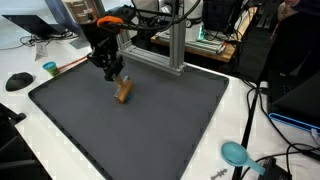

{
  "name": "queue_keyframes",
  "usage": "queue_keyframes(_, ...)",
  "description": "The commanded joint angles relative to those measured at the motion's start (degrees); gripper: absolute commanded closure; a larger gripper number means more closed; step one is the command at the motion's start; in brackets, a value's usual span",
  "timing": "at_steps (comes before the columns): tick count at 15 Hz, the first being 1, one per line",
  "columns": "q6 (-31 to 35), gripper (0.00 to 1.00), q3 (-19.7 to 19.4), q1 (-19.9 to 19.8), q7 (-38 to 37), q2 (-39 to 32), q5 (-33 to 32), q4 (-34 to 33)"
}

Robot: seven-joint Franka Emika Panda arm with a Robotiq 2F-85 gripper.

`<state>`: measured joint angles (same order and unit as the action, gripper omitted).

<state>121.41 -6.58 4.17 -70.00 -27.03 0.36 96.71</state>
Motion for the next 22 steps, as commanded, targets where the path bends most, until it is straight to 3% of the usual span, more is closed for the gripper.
queue_keyframes(1, 0.92, 0.78, -0.57, 0.35, -1.65, -3.10, -2.03, -1.63)
queue_keyframes(22, 5.80, 0.78, -0.21, -0.96, -0.76, -5.38, -0.35, -0.75)
